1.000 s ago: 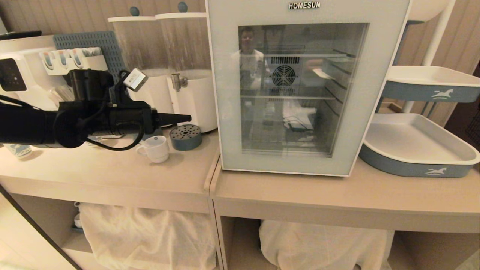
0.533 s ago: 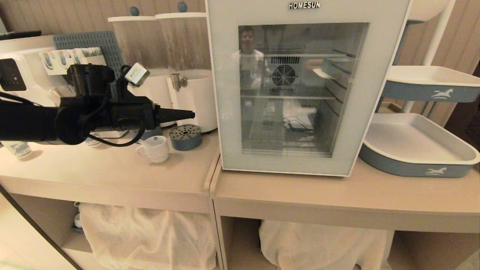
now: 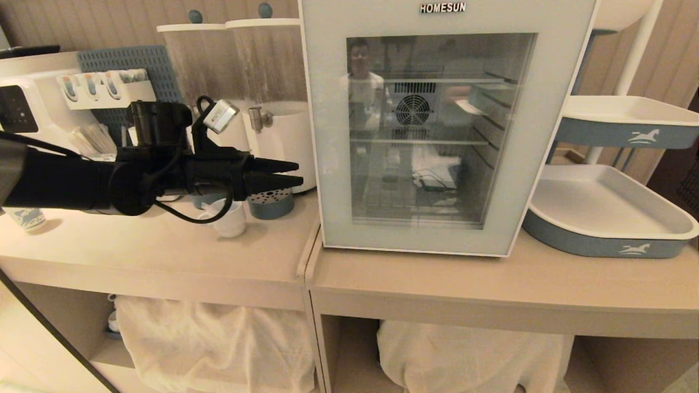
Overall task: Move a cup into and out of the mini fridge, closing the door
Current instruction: Open the freezer door
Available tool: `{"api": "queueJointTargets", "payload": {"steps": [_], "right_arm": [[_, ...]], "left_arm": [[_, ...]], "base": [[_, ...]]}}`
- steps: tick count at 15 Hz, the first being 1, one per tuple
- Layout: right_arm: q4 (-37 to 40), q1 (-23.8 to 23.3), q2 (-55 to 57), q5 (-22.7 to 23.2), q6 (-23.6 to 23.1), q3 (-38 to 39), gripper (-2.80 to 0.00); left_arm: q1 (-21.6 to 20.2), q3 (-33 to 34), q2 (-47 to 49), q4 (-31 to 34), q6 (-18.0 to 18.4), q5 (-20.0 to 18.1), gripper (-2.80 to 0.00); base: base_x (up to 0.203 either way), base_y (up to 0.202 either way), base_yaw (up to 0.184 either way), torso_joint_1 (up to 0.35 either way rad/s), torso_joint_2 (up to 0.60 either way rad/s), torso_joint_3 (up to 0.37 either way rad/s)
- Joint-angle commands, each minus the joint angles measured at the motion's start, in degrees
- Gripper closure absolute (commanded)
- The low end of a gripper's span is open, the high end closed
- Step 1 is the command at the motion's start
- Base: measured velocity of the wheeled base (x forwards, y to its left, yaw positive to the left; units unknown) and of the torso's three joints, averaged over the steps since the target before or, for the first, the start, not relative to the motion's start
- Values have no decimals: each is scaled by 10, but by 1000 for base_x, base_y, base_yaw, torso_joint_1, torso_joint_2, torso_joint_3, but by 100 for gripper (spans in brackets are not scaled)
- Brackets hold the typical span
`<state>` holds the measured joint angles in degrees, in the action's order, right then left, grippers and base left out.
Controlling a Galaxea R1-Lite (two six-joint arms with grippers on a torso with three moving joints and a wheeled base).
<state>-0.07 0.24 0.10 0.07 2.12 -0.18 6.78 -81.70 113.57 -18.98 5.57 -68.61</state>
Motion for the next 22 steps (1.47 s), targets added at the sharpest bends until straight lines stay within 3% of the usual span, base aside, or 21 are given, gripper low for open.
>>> {"api": "queueJointTargets", "payload": {"steps": [1, 4, 8, 22], "right_arm": [[0, 0, 1, 0, 0, 0, 0], [0, 0, 1, 0, 0, 0, 0], [1, 0, 1, 0, 0, 0, 0], [1, 0, 1, 0, 0, 0, 0]], "left_arm": [[2, -8, 10, 0, 11, -4, -280], [2, -15, 10, 2, 15, -5, -280], [2, -33, 11, 18, 14, -38, -280], [25, -111, 76, 23, 15, -58, -280]], "base": [[0, 0, 0, 0, 0, 0], [0, 0, 0, 0, 0, 0], [0, 0, 0, 0, 0, 0], [0, 0, 0, 0, 0, 0]]}}
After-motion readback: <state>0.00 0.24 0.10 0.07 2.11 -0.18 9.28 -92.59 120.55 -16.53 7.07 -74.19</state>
